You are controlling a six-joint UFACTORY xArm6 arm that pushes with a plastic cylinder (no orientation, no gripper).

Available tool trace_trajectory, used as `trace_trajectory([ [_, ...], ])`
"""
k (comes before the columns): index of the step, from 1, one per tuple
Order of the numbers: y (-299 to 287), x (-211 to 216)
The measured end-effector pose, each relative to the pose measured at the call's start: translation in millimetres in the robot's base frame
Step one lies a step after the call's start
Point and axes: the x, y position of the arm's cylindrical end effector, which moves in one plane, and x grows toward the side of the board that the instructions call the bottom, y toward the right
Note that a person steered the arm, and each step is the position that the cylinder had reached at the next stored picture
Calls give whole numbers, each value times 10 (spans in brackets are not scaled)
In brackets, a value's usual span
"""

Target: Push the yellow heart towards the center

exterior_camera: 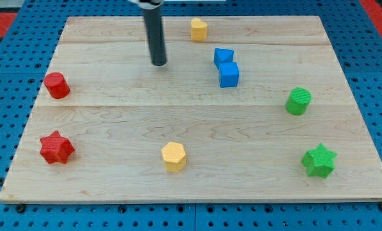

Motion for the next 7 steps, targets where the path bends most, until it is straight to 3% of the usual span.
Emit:
trace_trajectory([
  [1,363,-483],
  [2,1144,-737],
  [3,945,-1068],
  [4,221,-853],
  [5,-215,-336],
  [6,-172,-689],
  [7,-583,-899],
])
